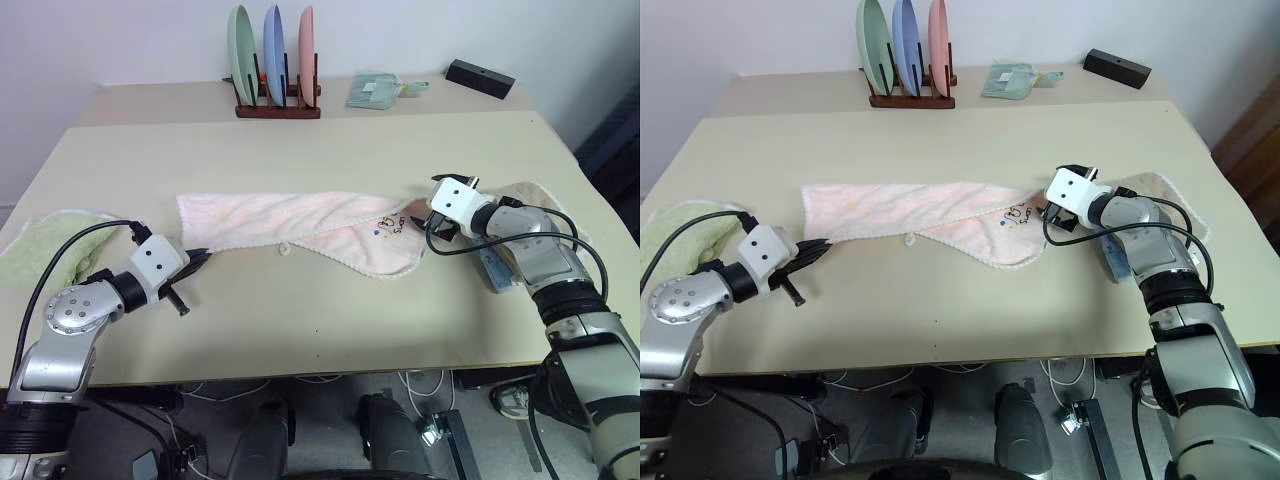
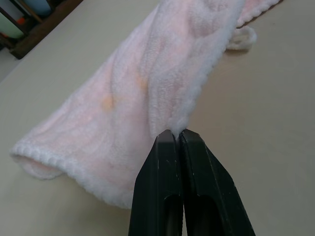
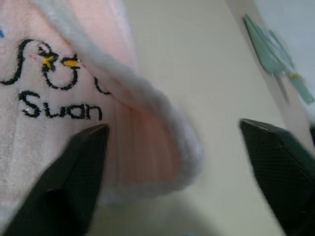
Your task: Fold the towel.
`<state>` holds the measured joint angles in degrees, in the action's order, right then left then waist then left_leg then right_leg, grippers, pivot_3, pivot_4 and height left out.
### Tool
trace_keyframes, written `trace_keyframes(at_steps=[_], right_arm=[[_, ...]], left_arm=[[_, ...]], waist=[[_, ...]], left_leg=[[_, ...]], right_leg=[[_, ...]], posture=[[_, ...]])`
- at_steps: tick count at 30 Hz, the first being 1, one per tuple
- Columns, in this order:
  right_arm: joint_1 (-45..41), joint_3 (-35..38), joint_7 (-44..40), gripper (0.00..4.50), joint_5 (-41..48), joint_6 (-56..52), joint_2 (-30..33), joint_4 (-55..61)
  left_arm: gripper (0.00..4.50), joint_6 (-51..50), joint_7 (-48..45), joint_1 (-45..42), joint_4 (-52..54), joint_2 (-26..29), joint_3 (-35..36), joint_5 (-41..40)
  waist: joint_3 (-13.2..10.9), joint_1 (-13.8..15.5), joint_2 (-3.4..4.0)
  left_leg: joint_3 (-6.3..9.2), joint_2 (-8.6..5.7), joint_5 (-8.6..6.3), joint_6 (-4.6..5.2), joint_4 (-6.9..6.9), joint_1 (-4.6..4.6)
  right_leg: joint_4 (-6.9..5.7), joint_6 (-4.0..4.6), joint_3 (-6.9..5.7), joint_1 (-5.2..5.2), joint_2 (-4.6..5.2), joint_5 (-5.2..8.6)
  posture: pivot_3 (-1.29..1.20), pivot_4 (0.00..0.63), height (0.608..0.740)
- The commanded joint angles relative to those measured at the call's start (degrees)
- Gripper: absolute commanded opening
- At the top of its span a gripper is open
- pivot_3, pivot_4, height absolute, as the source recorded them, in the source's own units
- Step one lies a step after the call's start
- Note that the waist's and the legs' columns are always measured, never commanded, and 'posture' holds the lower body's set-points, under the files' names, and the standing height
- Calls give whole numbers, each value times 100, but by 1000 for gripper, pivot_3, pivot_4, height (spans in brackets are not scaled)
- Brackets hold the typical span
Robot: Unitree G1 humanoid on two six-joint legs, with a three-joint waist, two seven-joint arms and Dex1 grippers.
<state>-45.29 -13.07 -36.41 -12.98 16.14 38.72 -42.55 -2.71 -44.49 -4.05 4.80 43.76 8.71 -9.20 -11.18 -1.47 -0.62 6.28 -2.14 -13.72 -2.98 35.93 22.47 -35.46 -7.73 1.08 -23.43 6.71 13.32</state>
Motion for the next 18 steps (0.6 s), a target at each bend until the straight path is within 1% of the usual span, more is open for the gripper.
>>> trace_keyframes(at_steps=[1,3,4,5,6,7,9,14,17,18], right_arm=[[-269,-9,23,2724,-101,427,-81,-275],[-326,-33,54,1818,-181,580,-92,-416],[-339,-43,85,1239,-227,655,-90,-474],[-344,-40,127,814,-257,711,-86,-505],[-349,-33,155,214,-276,754,-86,-532],[-339,-10,163,33,-272,788,-76,-512],[-313,16,196,33,-304,846,-20,-388],[-355,105,299,33,-364,853,180,-29],[-1270,203,680,33,-582,782,387,-318],[-1626,205,852,33,-687,788,449,-487]], left_arm=[[0,-6,11,52,198,47,114,-20],[0,-62,8,74,235,28,113,-51],[0,-71,12,101,262,21,110,-51],[0,-81,17,132,293,16,106,-48],[0,-86,22,153,315,14,104,-43],[0,-89,25,166,326,16,107,-39],[0,-99,59,135,301,16,128,-30],[0,-248,250,-305,80,-80,195,-93],[0,45,1017,-2210,-1407,-268,118,290],[0,267,1284,-2865,-1973,-310,85,453]], waist=[[0,-20,0],[0,-42,0],[0,-53,0],[0,-66,0],[0,-75,0],[0,-90,0],[0,-102,1],[-2,-99,3],[-34,-50,7],[-41,-53,4]], left_leg=[[0,0,0,0,0,0],[1,0,0,0,0,0],[1,0,0,0,0,0],[1,0,0,0,0,0],[2,0,0,0,-1,0],[2,0,0,0,-1,0],[3,0,0,0,-1,0],[5,0,0,-1,0,0],[7,-4,4,-7,8,0],[12,-5,13,-20,14,14]], right_leg=[[0,0,0,0,0,0],[0,0,0,0,0,0],[-1,0,0,0,0,0],[-1,0,0,0,0,0],[-2,0,0,0,0,0],[-2,0,0,0,0,0],[-4,0,0,-1,0,0],[-7,0,-1,-1,0,0],[-15,0,-3,0,0,-1],[-27,6,-6,-18,-1,-5]], posture=[[0,150,740],[0,150,740],[0,150,740],[0,150,740],[0,150,740],[0,150,740],[0,150,740],[0,150,740],[0,150,740],[0,150,740]])
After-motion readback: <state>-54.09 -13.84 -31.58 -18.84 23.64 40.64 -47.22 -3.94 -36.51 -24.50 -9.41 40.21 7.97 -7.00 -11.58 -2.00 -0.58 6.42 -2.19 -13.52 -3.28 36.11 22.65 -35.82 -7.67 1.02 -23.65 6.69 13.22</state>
